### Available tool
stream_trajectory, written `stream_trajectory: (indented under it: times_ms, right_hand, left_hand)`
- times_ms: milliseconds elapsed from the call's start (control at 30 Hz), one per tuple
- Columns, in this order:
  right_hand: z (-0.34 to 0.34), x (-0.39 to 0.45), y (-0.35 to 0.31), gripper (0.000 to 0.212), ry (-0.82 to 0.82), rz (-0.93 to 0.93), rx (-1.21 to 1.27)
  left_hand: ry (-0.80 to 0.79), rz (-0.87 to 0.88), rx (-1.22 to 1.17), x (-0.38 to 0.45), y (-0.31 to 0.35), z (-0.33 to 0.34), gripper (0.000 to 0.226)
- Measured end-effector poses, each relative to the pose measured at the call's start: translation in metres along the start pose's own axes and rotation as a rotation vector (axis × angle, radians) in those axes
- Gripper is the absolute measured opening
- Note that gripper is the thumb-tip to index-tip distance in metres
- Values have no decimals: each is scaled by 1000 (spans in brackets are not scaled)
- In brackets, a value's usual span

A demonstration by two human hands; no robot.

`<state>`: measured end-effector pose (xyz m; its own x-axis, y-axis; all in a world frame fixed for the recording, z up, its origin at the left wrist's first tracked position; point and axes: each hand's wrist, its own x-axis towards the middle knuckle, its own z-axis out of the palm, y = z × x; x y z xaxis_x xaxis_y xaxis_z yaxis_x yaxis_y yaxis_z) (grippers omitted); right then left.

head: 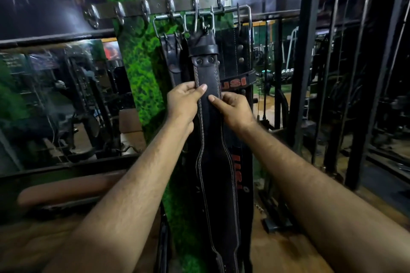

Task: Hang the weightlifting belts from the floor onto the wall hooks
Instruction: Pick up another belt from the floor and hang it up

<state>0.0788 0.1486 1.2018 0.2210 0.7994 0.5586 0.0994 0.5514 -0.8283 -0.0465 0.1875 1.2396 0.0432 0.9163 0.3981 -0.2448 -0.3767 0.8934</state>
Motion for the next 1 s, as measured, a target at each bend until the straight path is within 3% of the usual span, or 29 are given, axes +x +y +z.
stream_trajectory:
  times_ms: [100,167,233,300,367,433,533,700,1000]
  right_hand:
    - [-4,-21,33,25,-47,34,-69]
    - [-8,-34,59,32,-55,59,-143]
    - [-11,-50,85,43,-64,103,-193]
    - [-14,-69,106,38,-73,143,-178]
    - [-17,-83,122,16,-70,175,-118]
    - [-21,-93,133,19,-91,196,-82]
    - [-26,-105,146,27,-111,208,-99]
    - [-30,-126,174,25,-130,264,-184]
    - [-40,-207,261,28,-310,501,-417]
  left_hand:
    - [-80,-34,10,-20,-29,-9,8]
    - [-107,-56,34,-33,-54,-16,8]
    - [-114,-81,75,-46,-78,-24,26]
    - [-118,-111,127,-57,-101,-33,46]
    - [-145,-119,177,-68,-119,-43,30]
    - [-165,-130,165,-80,-134,-53,6]
    - [-171,-207,136,-92,-155,-63,12]
    - [-158,-320,267,-106,-200,-83,50]
    - [-395,-483,520,-159,-321,-128,37]
